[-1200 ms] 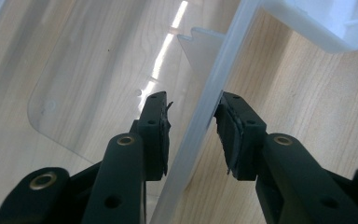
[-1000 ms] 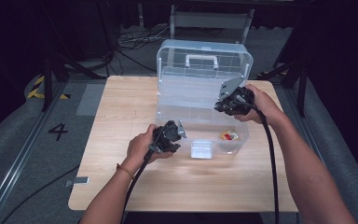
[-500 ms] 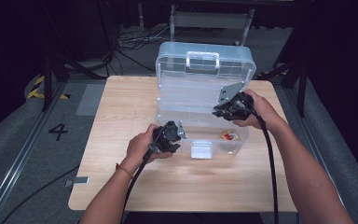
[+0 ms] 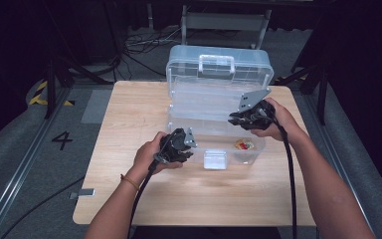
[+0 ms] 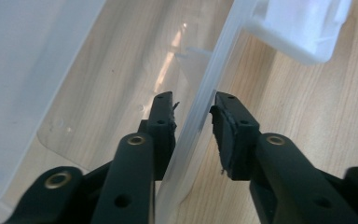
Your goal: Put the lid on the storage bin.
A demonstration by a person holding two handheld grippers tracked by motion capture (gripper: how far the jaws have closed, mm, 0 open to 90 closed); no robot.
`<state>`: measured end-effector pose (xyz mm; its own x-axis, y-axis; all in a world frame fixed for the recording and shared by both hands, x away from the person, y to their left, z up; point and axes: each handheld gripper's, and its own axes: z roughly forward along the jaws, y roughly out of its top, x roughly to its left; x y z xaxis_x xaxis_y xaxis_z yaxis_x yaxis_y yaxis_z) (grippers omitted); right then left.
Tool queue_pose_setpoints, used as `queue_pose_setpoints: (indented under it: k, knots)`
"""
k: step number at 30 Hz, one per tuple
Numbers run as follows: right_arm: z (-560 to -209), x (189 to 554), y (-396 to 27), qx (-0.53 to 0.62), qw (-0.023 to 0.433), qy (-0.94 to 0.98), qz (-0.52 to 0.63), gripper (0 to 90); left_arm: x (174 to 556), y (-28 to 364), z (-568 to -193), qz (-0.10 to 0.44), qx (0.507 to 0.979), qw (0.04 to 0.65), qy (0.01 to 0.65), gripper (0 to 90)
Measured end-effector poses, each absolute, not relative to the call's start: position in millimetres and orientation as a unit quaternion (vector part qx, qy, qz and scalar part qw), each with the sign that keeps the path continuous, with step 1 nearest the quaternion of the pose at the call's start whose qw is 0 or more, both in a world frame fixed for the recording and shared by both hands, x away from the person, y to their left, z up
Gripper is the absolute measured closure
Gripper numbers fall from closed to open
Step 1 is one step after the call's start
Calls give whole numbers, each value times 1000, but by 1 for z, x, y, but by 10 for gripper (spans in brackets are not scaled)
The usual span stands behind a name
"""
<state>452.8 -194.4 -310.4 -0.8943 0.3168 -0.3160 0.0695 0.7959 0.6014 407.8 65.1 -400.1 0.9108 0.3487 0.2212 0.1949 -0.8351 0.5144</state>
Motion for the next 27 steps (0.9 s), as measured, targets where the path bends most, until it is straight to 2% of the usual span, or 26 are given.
queue_pose_setpoints:
  k: [7, 11, 15, 27]
  knots:
    - [-312, 450, -204, 114, 211, 921, 308, 772, 408, 69, -396, 156, 942, 260, 143, 705]
    - [-312, 448, -208, 122, 216, 922, 297, 765, 406, 71, -391, 153, 940, 272, 138, 679]
    - [-313, 447, -215, 127, 218, 920, 300, 758, 403, 75, -384, 157, 935, 288, 135, 705]
    - [-316, 442, -220, 139, 228, 913, 310, 745, 401, 110, -364, 164, 917, 331, 152, 896]
